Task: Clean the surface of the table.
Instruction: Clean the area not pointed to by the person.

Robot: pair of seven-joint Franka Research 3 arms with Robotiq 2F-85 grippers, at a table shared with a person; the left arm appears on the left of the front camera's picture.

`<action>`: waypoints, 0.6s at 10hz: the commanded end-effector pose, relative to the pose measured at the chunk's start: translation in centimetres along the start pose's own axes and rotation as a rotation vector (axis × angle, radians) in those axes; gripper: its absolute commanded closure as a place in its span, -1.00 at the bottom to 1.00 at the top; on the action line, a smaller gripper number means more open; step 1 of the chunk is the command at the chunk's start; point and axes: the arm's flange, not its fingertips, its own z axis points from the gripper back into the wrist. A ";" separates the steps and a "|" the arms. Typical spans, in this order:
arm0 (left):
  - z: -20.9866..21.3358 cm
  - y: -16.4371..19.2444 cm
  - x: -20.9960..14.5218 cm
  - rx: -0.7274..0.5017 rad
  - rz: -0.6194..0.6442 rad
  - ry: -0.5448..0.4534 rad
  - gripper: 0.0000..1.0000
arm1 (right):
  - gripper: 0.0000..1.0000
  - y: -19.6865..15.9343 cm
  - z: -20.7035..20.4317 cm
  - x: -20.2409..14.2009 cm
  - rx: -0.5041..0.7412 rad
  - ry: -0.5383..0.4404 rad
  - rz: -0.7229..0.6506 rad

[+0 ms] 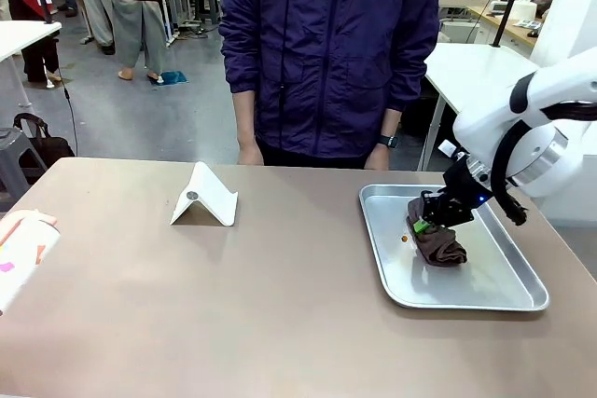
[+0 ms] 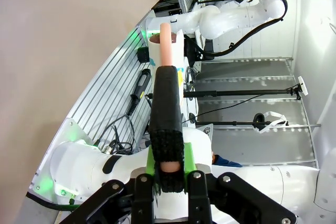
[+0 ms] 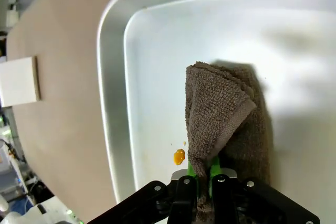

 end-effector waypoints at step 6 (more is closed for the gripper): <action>0.3 -0.4 -0.1 -0.004 0.012 -0.003 0.56 | 0.83 4.1 -2.8 0.0 0.185 0.047 0.157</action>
